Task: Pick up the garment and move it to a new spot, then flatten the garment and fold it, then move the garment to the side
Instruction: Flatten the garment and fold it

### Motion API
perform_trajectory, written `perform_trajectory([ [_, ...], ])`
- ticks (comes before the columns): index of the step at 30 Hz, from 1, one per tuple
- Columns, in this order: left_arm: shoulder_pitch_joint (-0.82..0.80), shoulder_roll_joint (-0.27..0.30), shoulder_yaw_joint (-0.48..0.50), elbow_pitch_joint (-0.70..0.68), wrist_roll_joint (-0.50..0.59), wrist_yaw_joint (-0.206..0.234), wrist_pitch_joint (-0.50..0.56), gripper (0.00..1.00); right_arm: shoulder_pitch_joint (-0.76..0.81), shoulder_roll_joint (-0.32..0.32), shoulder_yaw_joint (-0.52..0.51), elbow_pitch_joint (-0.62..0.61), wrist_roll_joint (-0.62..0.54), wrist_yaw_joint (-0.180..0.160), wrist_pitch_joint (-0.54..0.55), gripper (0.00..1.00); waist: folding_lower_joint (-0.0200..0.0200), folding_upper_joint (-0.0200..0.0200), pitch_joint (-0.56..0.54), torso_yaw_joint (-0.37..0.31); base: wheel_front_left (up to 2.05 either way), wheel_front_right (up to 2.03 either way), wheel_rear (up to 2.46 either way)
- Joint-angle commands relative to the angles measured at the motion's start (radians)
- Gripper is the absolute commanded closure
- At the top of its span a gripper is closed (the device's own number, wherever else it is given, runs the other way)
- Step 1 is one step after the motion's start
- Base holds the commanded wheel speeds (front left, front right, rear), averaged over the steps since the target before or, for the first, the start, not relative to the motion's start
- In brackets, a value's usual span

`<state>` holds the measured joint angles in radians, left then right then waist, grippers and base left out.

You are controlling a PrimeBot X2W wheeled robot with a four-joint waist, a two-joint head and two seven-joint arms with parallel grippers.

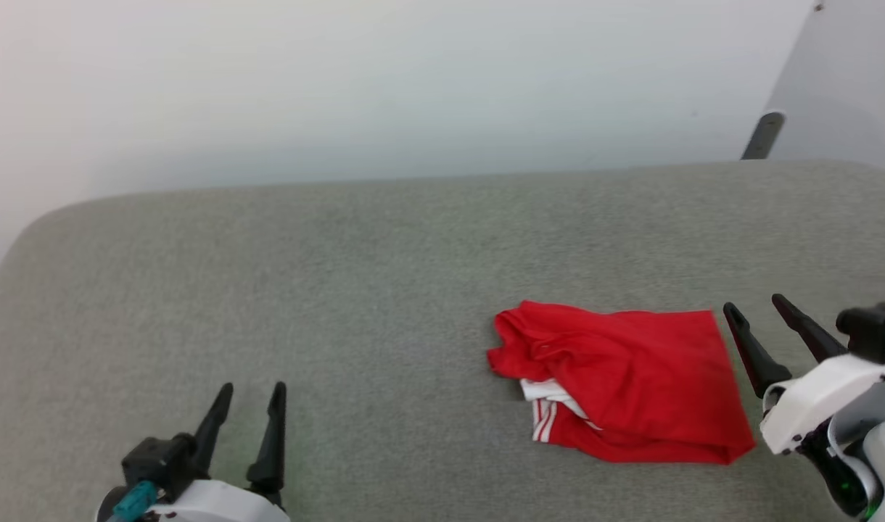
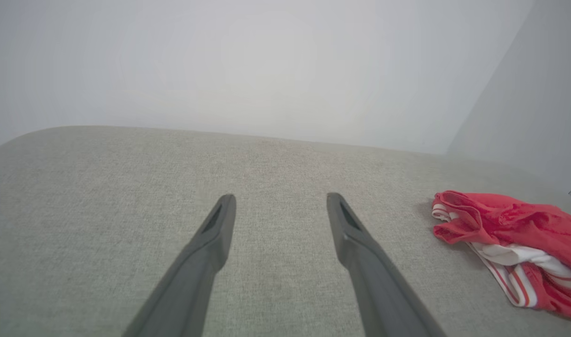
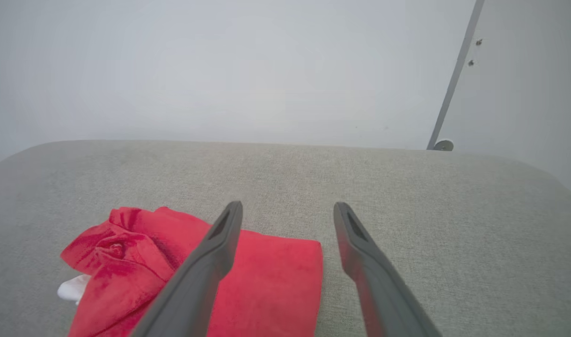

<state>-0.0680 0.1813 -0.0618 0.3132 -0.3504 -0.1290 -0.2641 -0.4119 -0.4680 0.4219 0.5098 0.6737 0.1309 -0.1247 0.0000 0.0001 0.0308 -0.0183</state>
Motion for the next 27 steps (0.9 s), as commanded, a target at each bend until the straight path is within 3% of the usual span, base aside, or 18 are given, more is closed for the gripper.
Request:
perform_trajectory([
  [1, 0.013, 0.003, 0.009, -0.004, 0.011, -0.002, 0.001, 0.0, 0.018, 0.008, -0.009, 0.011, -0.016, 0.0, -0.034, 0.0, 0.0, -0.0001, -0.029, -0.031, 0.0, 0.0, 0.0],
  [5, 0.034, 0.011, 0.025, -0.023, 0.031, -0.002, 0.001, 0.0, 0.035, 0.025, -0.026, 0.023, -0.074, 0.0, -0.105, 0.0, 0.0, -0.0001, -0.05, -0.042, 0.0, 0.0, 0.0],
  [12, 0.091, 0.015, 0.03, -0.07, 0.064, -0.002, 0.001, 0.0, 0.129, 0.053, -0.127, -0.029, -0.143, 0.0, -0.135, 0.0, 0.0, -0.0001, -0.081, -0.027, 0.0, 0.0, 0.0],
  [27, 0.253, 0.011, 0.071, -0.21, 0.087, -0.002, 0.001, 0.0, 0.4, 0.148, -0.347, -0.307, -0.239, 0.0, -0.071, 0.0, 0.0, -0.0001, -0.088, -0.004, 0.0, 0.0, 0.0],
])
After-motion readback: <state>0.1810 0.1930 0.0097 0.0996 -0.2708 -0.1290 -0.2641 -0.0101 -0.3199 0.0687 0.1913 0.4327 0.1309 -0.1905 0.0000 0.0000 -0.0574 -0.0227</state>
